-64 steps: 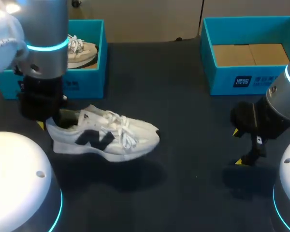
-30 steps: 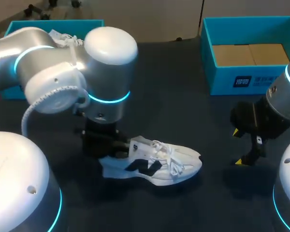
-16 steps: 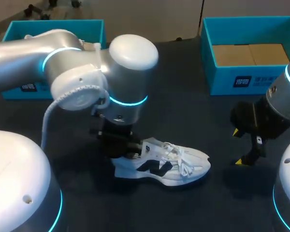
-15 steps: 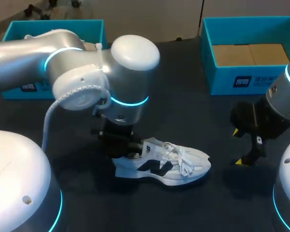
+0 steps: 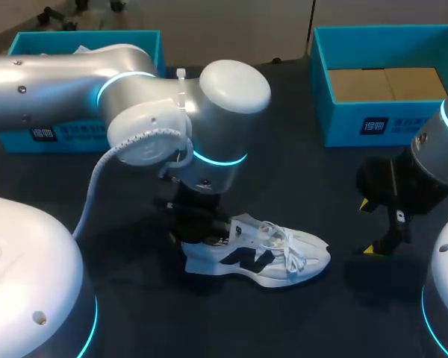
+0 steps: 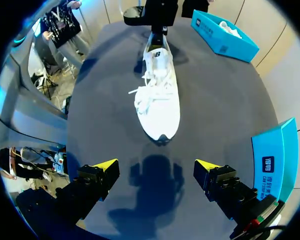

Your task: Take the shoe out of the shoebox, open the shoe tongue, remove and reinsert the insole, then place the shoe into the shoebox

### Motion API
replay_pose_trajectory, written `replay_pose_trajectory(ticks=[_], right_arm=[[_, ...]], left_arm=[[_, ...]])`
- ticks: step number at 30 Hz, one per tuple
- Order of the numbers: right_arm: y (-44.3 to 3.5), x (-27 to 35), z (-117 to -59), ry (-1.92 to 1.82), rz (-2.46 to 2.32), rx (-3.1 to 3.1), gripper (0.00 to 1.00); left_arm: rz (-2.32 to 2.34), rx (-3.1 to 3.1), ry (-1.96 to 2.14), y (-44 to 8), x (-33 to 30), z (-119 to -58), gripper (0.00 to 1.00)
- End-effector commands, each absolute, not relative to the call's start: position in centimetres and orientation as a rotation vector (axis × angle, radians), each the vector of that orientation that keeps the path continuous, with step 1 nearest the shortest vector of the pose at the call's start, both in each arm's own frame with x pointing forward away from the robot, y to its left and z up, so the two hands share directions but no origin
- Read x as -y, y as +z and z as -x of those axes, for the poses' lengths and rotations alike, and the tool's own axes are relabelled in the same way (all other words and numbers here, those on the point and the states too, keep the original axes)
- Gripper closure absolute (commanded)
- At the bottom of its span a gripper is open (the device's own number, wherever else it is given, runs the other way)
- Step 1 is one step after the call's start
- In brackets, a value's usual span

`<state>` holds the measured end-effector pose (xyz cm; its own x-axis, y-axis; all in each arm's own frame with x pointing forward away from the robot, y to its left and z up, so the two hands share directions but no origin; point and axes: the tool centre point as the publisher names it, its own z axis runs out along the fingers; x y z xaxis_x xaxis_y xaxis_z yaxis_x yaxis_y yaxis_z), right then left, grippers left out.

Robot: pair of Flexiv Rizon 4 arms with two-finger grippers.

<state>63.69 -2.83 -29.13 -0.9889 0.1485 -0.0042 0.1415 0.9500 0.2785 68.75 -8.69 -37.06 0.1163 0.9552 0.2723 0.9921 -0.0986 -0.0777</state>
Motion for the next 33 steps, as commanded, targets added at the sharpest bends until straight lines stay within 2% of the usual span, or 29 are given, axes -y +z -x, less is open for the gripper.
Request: replay_pose_trajectory(ticks=[1, 8, 25, 28, 29, 30, 31, 33], right_arm=[[-29.3, 2.8, -63.6, 0.434, -0.230, -3.075, 0.00], [-29.3, 2.8, -63.6, 0.434, -0.230, -3.075, 0.00], [-29.3, 2.8, -63.6, 0.434, -0.230, -3.075, 0.00], [-29.3, 2.8, -63.6, 0.434, -0.230, -3.075, 0.00], [-29.3, 2.8, -63.6, 0.434, -0.230, -3.075, 0.00], [-29.3, 2.8, -63.6, 0.434, -0.230, -3.075, 0.00], [-29.3, 2.8, -63.6, 0.434, -0.230, -3.075, 0.00], [-29.3, 2.8, -63.6, 0.434, -0.230, -3.075, 0.00]], left_arm=[[2.154, 1.930, -0.224, -36.9, 8.7, -68.7, 1.00], [2.158, 1.902, -0.241, -38.3, 10.0, -69.6, 1.00], [2.136, 1.918, -0.225, -37.9, 10.2, -69.2, 1.00], [2.140, 1.920, -0.220, -37.8, 10.2, -69.2, 0.66], [2.143, 1.920, -0.221, -37.8, 10.2, -69.2, 0.58], [2.145, 1.921, -0.221, -37.8, 10.1, -69.2, 0.41], [2.146, 1.921, -0.222, -37.8, 10.1, -69.2, 0.35], [2.148, 1.923, -0.221, -37.7, 10.0, -69.2, 0.31]])
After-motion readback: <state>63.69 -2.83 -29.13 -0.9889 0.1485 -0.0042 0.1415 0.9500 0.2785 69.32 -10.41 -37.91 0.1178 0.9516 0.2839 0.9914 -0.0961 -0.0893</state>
